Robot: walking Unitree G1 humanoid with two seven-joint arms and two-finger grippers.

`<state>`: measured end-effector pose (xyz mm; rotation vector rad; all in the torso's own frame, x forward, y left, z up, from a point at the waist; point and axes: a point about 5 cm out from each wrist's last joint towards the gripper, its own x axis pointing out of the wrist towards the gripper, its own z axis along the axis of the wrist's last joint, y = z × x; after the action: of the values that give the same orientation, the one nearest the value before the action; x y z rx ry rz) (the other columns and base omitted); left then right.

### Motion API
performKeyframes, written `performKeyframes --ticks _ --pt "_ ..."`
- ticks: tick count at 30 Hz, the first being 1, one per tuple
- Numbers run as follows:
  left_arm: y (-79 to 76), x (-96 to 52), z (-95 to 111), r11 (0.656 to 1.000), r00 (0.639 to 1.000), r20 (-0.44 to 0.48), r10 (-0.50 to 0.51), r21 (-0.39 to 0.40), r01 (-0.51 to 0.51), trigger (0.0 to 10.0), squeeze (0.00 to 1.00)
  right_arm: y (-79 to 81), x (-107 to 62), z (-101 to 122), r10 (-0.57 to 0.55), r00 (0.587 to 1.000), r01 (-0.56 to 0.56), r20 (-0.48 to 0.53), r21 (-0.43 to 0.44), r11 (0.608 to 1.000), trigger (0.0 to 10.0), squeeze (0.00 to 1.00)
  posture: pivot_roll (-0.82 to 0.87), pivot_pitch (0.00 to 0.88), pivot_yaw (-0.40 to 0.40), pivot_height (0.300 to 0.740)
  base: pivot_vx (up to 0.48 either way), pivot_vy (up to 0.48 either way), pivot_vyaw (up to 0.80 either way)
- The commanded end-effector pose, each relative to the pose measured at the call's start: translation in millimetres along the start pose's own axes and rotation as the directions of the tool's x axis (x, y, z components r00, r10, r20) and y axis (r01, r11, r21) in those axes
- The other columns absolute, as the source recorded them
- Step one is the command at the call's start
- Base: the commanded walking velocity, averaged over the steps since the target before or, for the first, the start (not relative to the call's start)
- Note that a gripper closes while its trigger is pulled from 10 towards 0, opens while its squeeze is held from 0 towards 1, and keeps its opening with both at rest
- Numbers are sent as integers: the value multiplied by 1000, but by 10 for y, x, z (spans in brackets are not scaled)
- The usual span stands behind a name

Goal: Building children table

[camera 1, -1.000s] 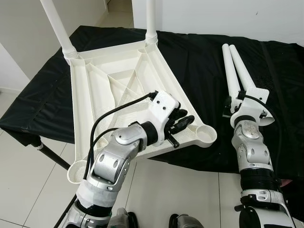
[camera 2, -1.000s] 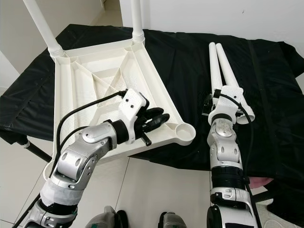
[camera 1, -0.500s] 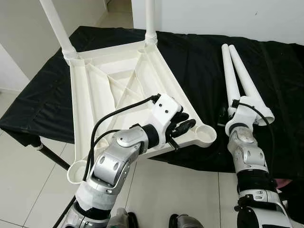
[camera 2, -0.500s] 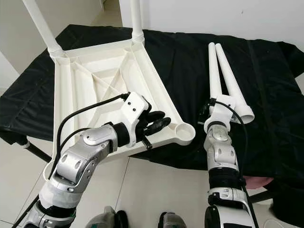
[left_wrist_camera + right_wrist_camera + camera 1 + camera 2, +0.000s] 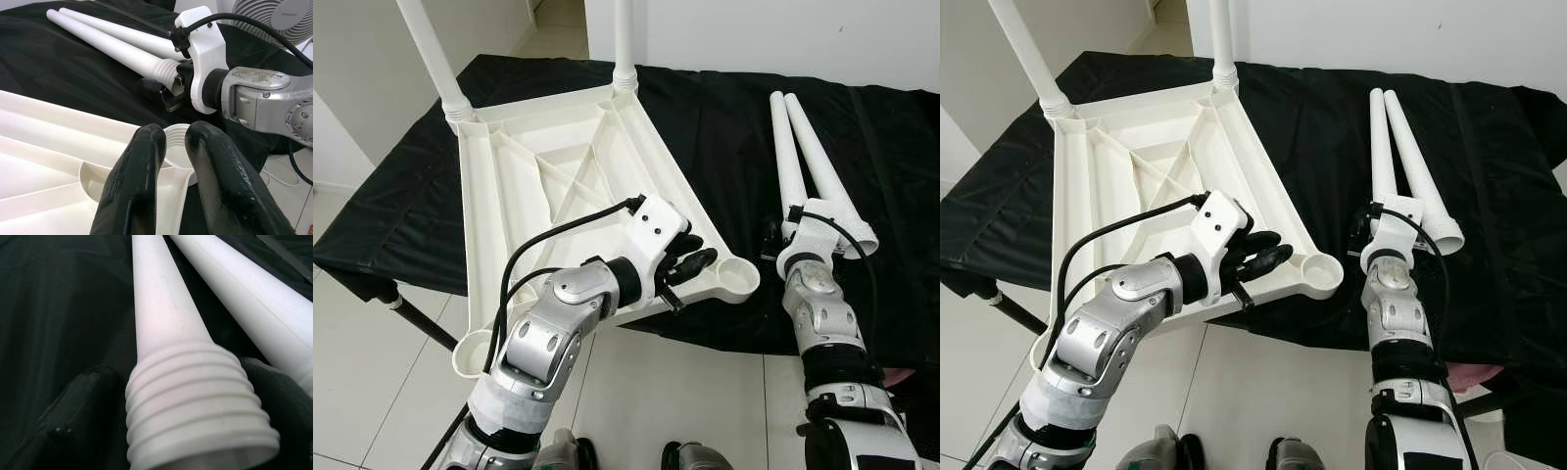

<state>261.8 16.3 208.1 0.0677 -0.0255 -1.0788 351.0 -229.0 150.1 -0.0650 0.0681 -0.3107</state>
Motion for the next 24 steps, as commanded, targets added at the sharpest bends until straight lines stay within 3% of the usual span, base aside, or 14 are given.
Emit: performKeyframes --ticks 1,2,5,6,16,17,18,19,20,21,22,23,24 --pt "-9 -1 49 1000 1000 10 12 16 -12 10000 0 33 8 -37 18 1000 -18 -13 -8 1000 6980 0 -87 92 54 740 0 0 0" --pt "-9 1 49 1000 1000 9 12 16 -12 10000 0 44 11 -54 29 999 -29 -22 4 1000 4745 0 -87 92 54 740 0 0 0" --pt "-9 1 49 1000 1000 9 12 16 -12 10000 0 44 11 -54 29 999 -29 -22 4 1000 4745 0 -87 92 54 740 0 0 0" --pt "-9 2 50 1000 1000 9 12 17 -12 10000 0 55 9 -73 35 999 -35 -29 6 999 0 0 -87 92 54 740 0 0 0" --pt "-13 -16 63 1000 1000 7 -3 28 3 10000 0 91 -62 -189 62 996 -57 -68 80 995 0 0 -86 89 51 740 0 0 0" --pt "60 -43 114 1000 999 38 5 -12 -5 10000 0 108 -121 -82 105 992 -111 68 85 990 1843 0 -91 85 53 740 0 0 0" --pt "60 -43 114 1000 999 38 5 -12 -5 10000 0 108 -121 -82 105 992 -111 68 85 990 1843 0 -91 85 53 740 0 0 0" --pt "94 -52 134 999 999 51 11 -35 -9 10000 0 122 -148 -31 127 985 -139 119 98 985 4980 0 -91 85 53 740 0 0 0" --pt "94 -52 134 999 999 51 11 -35 -9 10000 0 122 -148 -31 127 985 -139 119 98 985 4980 0 -91 85 53 740 0 0 0" --pt "121 -57 144 999 998 58 15 -52 -12 10000 0 133 -164 21 139 976 -159 169 107 982 10000 0 -99 83 59 740 0 0 0" --pt "167 -66 178 996 997 75 14 -85 -8 10000 0 153 -216 121 166 952 -195 258 90 977 10000 0 -103 83 62 740 0 0 0" --pt "167 -66 178 996 997 75 14 -85 -8 10000 0 153 -216 121 166 952 -195 258 90 977 10000 0 -103 83 62 740 0 0 0" --pt "198 -73 203 994 996 88 13 -109 -4 10000 0 168 -259 191 185 929 -219 321 73 973 10000 0 -103 83 62 740 0 0 0"
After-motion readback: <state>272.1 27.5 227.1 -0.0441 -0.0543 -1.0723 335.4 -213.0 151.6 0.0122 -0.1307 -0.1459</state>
